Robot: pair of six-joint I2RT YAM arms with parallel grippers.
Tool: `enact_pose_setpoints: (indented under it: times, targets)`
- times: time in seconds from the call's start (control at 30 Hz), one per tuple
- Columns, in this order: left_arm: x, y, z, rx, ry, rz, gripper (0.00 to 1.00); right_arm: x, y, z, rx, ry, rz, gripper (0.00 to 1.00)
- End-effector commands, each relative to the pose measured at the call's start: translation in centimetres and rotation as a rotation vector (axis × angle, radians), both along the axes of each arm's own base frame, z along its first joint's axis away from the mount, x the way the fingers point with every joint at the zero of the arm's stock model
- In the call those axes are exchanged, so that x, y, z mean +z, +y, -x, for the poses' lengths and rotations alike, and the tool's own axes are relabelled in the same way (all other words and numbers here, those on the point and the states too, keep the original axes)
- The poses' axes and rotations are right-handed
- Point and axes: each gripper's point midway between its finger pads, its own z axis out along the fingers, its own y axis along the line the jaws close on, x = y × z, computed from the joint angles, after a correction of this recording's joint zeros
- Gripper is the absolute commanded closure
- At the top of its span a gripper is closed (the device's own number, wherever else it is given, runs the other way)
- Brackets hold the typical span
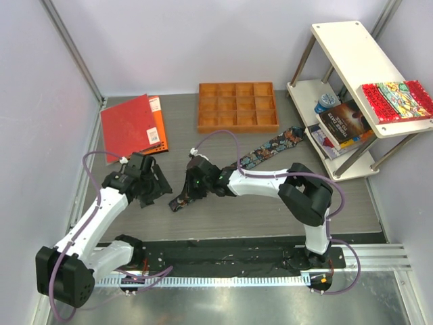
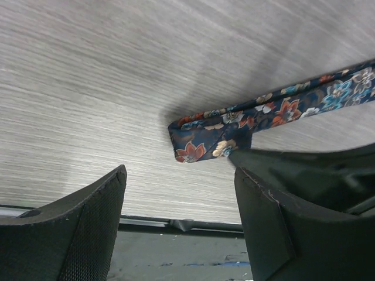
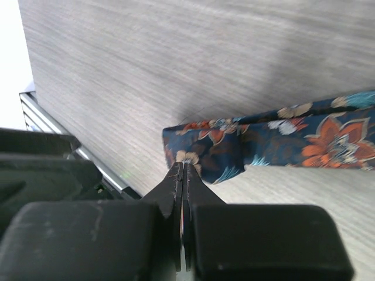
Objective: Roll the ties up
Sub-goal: Roll the tie at the center of the board.
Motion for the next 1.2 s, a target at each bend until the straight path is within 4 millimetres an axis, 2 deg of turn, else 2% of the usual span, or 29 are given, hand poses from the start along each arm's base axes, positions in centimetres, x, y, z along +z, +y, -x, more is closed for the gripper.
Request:
enact_pose_setpoints:
  times: [0.0,0.17,0.3,0.53,1.0,1.17]
  targets:
    - [-0.2,-0.4,0.4,-0.013,-0.002,0.03,0.26,0.8,0.5,-1.3,0.013,-0.034,-0.046,0.99]
    - [-0.6,-0.5,0.3,0.0,-0.018,0.043,0.26,-0.9,-0.6,-1.6,0.006,-0.007,-0.032,0.99]
    - [-1.2,-1.4,0.5,-0.016,-0.013,0.092,0.28,-2.5,-1.9,-1.6,-0.002,0.016,-0.004,0.99]
    - [-2.4,-2.2,0.6,-0.025,-0.029,0.145,0.34,-3.8,-2.5,-2.1,-0.014,0.025,-0.017,0.99]
    - [-3.8,-3.9,0.1,-0.058,-0.073,0.202,0.41,-4.4,-2.4,-2.4,-0.012,0.043,-0.032,0.99]
    - [-4.7,-3.9,0.1,-0.051,-0.071,0.204,0.46,-4.6,-2.5,-2.6,-0.016,0.045,-0.032,0.99]
